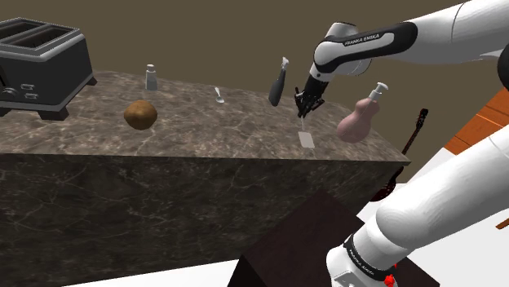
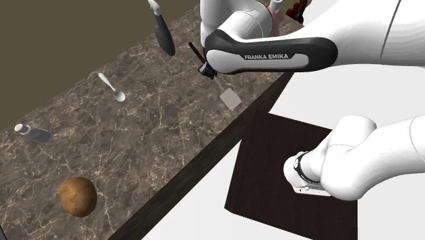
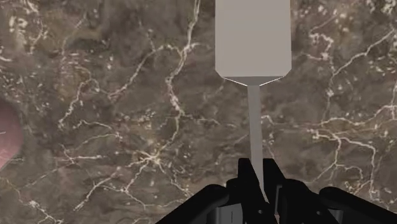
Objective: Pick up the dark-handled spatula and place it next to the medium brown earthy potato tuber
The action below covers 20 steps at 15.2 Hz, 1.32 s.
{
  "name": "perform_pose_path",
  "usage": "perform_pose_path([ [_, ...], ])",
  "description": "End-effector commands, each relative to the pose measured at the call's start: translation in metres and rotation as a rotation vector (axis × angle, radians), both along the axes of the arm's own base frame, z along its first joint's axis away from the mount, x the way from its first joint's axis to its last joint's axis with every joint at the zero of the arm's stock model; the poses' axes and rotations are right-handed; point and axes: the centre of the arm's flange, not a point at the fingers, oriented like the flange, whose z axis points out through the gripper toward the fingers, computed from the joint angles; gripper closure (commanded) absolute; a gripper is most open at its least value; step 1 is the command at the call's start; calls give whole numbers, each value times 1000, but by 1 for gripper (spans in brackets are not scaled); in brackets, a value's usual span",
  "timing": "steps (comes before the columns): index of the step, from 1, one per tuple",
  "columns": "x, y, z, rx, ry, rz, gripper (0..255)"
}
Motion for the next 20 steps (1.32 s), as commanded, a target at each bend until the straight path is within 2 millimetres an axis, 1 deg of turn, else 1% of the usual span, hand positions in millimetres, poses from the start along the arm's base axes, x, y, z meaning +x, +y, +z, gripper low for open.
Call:
perform_pose_path([
  [1,0,0,11,0,0,0,255],
  [9,0,0,53,0,0,0,255],
  [10,0,0,54,0,0,0,255],
  [20,75,108,54,0,0,0,255],
])
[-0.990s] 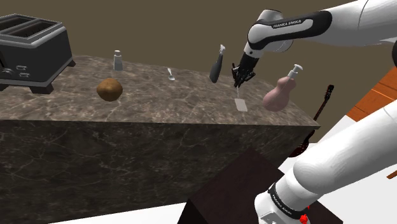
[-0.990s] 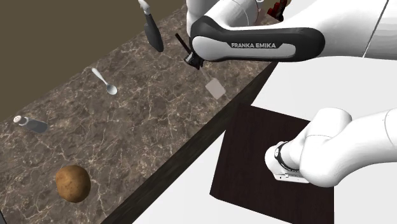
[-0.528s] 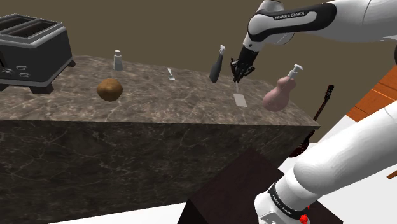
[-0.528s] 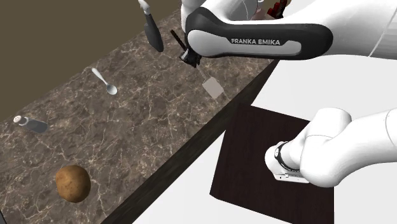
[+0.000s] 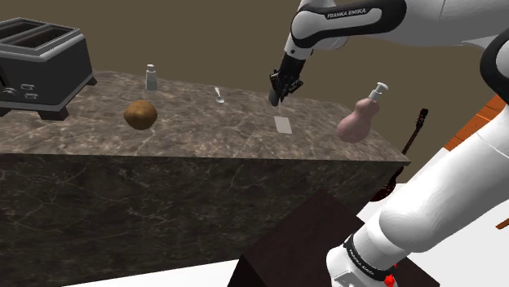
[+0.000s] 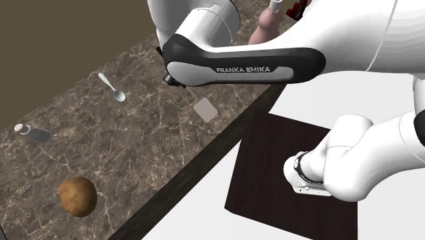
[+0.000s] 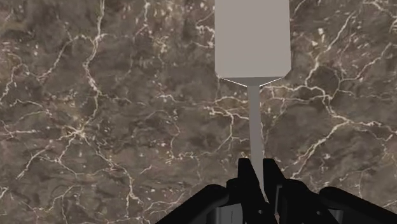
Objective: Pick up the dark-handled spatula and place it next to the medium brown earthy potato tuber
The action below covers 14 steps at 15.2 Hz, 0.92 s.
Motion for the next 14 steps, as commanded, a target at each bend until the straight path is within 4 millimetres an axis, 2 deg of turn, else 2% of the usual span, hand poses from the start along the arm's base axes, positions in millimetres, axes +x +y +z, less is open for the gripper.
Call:
perform_pose_path([
  [1,14,21,1,0,0,-1,255],
  [14,112,162,1,0,0,-1,255],
])
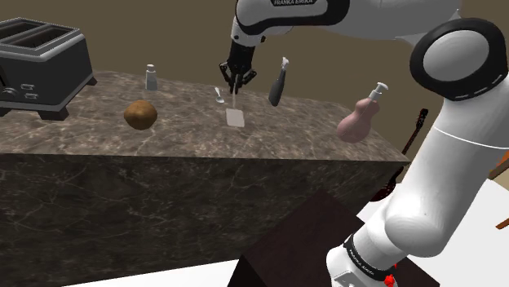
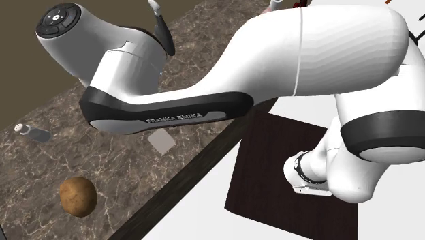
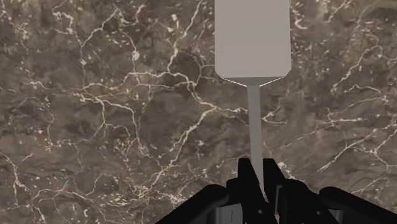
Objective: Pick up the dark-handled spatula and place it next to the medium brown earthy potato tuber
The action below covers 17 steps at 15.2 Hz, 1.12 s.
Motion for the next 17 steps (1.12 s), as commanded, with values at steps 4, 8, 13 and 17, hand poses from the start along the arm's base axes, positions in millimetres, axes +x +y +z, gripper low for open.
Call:
perform_pose_path([
  [4,38,57,0,0,0,-1,255],
  [8,54,80,-10,0,0,-1,255],
  [13,54,80,-37,0,0,-1,255],
  [17,54,80,-58,0,0,-1,255],
])
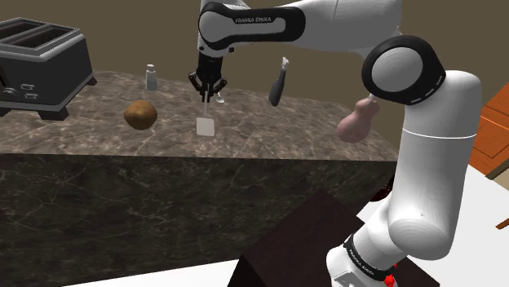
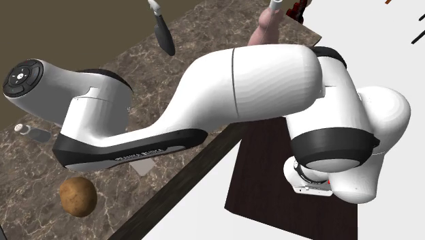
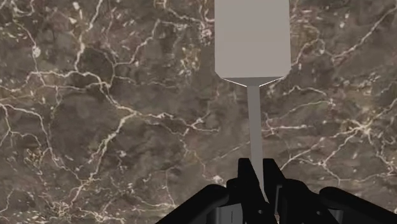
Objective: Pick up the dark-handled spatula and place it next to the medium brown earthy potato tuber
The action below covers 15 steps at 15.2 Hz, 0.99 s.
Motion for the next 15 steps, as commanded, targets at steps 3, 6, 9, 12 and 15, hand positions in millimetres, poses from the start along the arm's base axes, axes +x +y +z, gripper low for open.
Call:
perform_pose_path([
  [3,1,0,-22,0,-1,0,255],
  [6,1,0,-38,0,-1,0,255],
  [9,1,0,-53,0,-1,0,255],
  [12,1,0,-69,0,-1,0,255],
  [15,1,0,-85,0,-1,0,255],
])
